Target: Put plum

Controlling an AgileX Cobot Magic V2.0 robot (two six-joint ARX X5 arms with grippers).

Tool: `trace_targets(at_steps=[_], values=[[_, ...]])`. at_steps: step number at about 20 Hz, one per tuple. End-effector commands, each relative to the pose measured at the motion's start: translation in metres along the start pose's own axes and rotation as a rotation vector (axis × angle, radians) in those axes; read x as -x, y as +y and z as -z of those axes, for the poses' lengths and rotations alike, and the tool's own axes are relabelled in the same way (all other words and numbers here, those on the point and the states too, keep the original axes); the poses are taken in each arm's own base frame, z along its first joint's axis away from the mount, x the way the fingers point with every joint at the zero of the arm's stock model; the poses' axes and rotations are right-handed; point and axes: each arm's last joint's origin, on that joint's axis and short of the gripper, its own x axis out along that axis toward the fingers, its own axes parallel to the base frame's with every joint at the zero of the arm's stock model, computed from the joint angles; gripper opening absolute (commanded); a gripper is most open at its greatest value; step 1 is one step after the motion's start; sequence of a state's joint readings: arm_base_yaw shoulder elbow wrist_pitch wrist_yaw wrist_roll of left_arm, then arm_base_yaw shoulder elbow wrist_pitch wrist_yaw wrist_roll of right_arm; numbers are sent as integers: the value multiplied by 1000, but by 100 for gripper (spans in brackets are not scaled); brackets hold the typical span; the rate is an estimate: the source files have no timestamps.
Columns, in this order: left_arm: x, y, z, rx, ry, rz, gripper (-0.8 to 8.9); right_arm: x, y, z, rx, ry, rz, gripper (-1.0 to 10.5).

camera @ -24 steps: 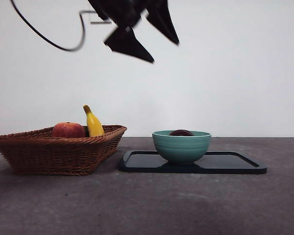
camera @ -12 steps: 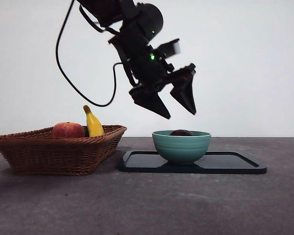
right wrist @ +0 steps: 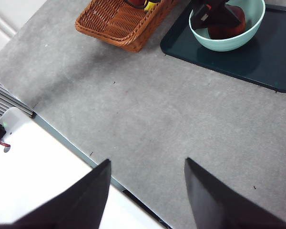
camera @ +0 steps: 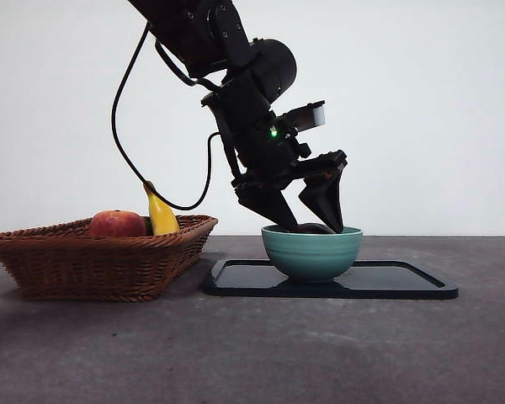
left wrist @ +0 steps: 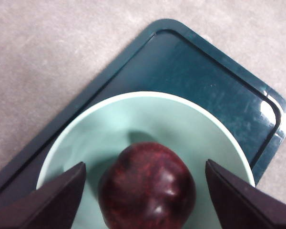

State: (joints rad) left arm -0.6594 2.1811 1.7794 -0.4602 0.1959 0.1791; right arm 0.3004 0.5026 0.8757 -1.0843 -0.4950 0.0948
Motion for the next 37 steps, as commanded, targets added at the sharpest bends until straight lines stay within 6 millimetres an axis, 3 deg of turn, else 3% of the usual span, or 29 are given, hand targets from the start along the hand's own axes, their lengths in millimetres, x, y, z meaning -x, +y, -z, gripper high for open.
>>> trace_targets(at_steps=[1,18,22,28,32,37], values=[[-9,-3,-3,-39,-2,6,404,1,1,-2,-3,-5,-7,246],[-16,-6,4,-42,45,18,397,1,1,-2,-3,-5,-6,246],[-17,-9,5,-52,57,25,274,1,1,-2,-2,-5,-6,246],[-16,-9,3,-52,50,23,269,1,1,-2,1,-6,-6,246],[3,-7,-17,-51,0,11,270,1,1,-2,1,-6,-6,246],[56,-6,-52,-49,-71,-9,270,1,1,-2,3,-6,-6,246]])
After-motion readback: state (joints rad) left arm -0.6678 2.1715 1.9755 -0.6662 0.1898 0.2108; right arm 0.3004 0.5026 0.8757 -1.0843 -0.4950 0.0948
